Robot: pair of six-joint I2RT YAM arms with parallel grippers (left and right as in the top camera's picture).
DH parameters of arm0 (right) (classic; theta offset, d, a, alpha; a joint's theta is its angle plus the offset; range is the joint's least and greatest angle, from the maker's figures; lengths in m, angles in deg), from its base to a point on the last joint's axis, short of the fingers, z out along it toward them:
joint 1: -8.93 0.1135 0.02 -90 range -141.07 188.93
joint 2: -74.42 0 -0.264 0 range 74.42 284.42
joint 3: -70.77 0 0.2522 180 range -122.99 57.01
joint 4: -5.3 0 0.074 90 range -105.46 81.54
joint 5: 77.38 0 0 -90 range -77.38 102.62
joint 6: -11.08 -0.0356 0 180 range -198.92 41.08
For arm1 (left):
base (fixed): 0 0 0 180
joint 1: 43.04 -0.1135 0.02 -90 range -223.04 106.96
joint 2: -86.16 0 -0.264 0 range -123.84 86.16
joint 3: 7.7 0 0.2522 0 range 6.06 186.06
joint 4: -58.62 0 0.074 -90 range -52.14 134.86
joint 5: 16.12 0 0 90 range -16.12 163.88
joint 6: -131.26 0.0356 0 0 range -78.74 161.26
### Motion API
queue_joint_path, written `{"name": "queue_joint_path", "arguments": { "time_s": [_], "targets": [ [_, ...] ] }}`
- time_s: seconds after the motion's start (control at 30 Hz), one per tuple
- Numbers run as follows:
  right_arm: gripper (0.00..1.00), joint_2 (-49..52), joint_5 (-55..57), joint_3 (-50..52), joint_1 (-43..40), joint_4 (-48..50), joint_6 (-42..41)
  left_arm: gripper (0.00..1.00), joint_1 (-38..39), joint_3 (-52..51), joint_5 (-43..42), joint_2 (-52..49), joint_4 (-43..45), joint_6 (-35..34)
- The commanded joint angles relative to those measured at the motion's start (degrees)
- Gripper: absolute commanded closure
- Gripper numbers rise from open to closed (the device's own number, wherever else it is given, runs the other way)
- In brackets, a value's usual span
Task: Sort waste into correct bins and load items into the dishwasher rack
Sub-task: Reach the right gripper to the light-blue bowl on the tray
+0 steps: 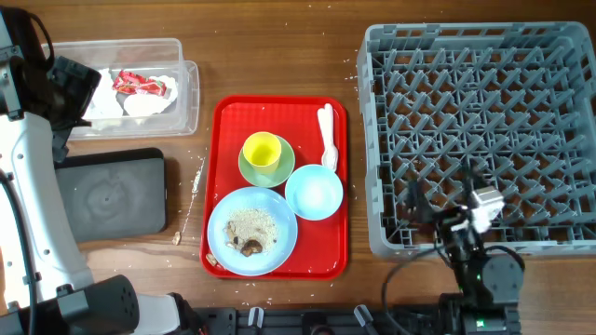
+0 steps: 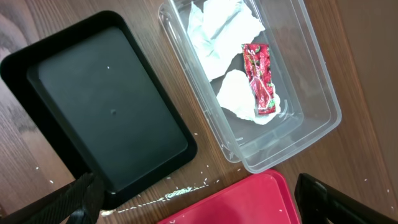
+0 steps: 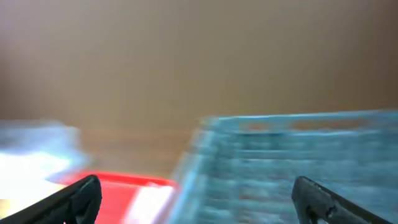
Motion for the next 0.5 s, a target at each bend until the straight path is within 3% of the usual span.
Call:
{"name": "queue_joint_path", "arguments": {
  "time_s": [0.0, 0.03, 0.17, 0.3, 0.47],
  "targets": [
    [0.01, -0.09, -12.63, 0.07, -0.15, 4.81, -54.99, 0.00, -0.22, 0.02, -0.28, -0.44, -0.11, -0.52],
    [0.00, -0.09, -11.52, 0.07, -0.15, 5.33, -65.90, 0.00, -0.22, 0.02, -0.28, -0.44, -0.09, -0.52],
    [0.00, -0.09, -13.35, -0.96, -0.09, 21.35, -62.14, 0.00, -0.22, 0.02, -0.28, -0.44, -0.11, -0.52],
    [0.00, 3.13, -14.53, -8.00, -0.09, 15.58, -56.89, 0.00, -0.22, 0.02, -0.28, -0.44, -0.09, -0.52],
    [0.00, 24.33, -21.64, -26.75, -0.07, 1.90, -36.70, 0.00, -0.22, 0.02, -0.28, -0.44, -0.09, -0.52]
  ]
}}
